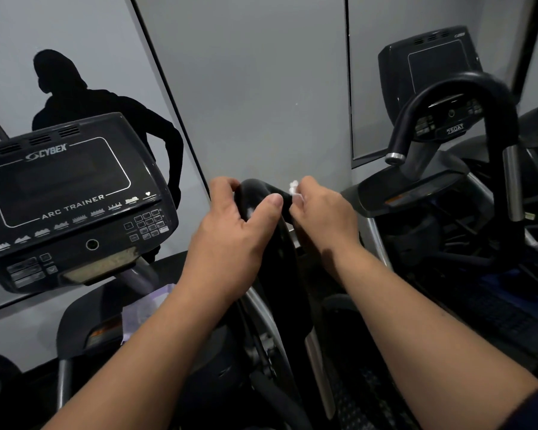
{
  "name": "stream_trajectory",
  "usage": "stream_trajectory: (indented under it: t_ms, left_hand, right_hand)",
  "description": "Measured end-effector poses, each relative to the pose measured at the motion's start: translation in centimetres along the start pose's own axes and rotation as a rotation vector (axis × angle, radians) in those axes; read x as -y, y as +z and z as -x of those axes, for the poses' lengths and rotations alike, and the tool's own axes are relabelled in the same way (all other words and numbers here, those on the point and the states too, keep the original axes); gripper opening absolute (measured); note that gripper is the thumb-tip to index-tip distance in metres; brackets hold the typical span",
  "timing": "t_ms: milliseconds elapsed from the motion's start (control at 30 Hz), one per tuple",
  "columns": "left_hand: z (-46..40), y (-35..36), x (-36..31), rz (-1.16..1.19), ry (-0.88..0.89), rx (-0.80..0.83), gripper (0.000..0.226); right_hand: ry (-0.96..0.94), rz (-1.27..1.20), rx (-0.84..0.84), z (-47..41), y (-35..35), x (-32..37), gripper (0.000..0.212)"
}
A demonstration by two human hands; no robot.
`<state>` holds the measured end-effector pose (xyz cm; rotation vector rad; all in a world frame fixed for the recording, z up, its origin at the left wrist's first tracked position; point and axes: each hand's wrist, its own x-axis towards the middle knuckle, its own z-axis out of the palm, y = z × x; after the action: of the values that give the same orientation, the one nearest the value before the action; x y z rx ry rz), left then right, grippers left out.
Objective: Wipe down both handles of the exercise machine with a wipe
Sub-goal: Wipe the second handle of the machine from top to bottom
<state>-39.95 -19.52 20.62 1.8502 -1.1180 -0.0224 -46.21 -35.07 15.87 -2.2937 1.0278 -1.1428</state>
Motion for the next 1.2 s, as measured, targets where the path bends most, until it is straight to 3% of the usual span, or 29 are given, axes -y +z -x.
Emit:
stream_trajectory:
  t_ms: [133,267,367,500,633,733,1100,1200]
  left_hand:
    - [0.0,0.2,0.1,0.007,0.001,-0.006,0.053]
    - [0.0,0.2,0.3,0.014,0.013,-0.005,0.05]
    - [0.0,0.3,0.2,0.016,0.014,-0.009,0.046]
    - [0.0,0.4,0.3,0.035,0.021,-0.025,0.043]
    - [0.1,0.4,0.3,0.044,0.018,-0.029,0.041]
    - [0.2,0.4,0.4,0.05,0.018,-0.034,0.042]
    - [0.4,0.4,0.2,0.065,0.01,-0.023,0.044]
    - [0.4,0.4,0.2,0.057,0.021,-0.022,0.044]
  right_hand:
    - [0.068,-0.027,-0.077,0.5,0.0,-2.0,0.026]
    - [0.013,-0.034,-0.093,1.6,0.4,-2.2,0.014]
    - [0.075,-0.103,-0.151,2.0,0.6,-2.9,0.016]
    - [-0.014,-0.066,-0.149,2.8,1.4,-2.3,0.012]
    - [0.061,-0.137,-0.203,2.7,1.5,-2.7,0.01]
    - [-0.026,-0.124,-0.185,3.4,1.9,-2.0,0.009]
    - [0.139,-0.241,-0.247,3.9,1.8,-4.1,0.011]
    - [0.055,-0.211,-0.201,4.9,2.2,-3.5,0.007]
